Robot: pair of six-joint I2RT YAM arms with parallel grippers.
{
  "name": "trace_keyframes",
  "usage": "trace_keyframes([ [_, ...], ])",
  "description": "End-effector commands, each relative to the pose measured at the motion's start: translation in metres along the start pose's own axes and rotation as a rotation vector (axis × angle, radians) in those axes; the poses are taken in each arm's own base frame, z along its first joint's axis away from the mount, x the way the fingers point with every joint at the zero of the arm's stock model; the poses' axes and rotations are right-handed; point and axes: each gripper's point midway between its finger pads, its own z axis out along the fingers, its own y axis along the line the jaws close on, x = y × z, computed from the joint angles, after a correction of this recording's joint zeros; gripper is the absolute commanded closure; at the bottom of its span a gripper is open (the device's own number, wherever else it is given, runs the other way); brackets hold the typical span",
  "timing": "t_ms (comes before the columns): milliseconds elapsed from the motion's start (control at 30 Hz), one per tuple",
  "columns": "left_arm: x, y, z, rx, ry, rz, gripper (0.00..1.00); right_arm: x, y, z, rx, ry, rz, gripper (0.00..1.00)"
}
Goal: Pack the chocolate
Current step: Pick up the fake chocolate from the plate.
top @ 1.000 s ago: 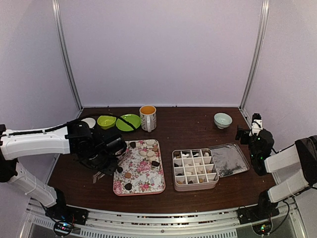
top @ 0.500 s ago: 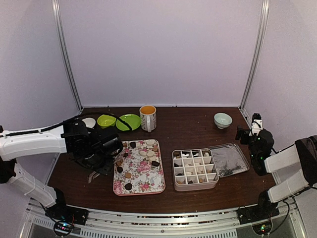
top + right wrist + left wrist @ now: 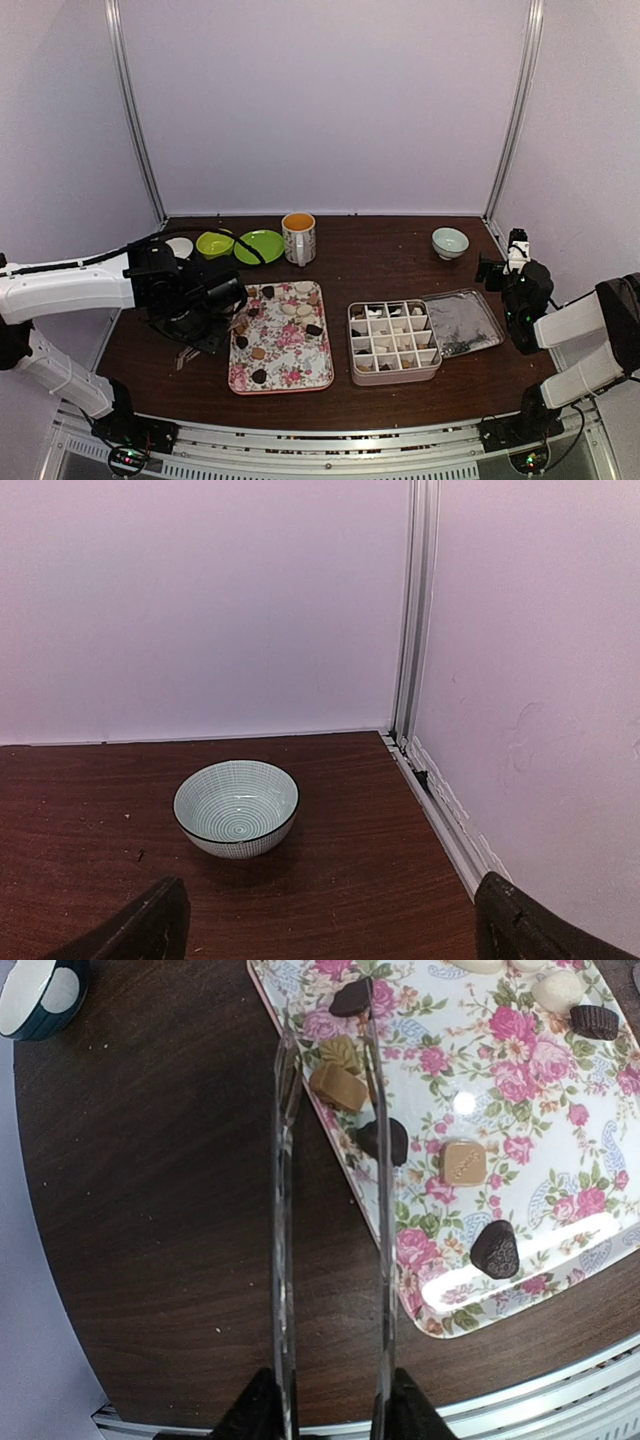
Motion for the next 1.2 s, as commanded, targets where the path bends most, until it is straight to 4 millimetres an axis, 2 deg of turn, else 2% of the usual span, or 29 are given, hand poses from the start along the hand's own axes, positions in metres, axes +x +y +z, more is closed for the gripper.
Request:
trace_keyframes([
  [0,0.000,0.001,-0.002,0.011,0.004,-0.025,0.64,-0.005,-0.001,0.003,0.005,-0.011,0.004,0.00],
  [567,0.014,-0.007,0.008,0.038,0.068,-0.020,0.63,-0.005,-0.001,0.003,0.005,-0.010,0.003,0.00],
  [1033,0.003,-0.009,0.013,0.000,0.053,0.007,0.61,-0.004,-0.001,0.003,0.003,-0.010,0.003,0.00],
  [1167,0.002,-0.004,0.013,-0.051,0.078,0.025,0.62,-0.004,-0.001,0.003,0.005,-0.009,0.003,0.00],
])
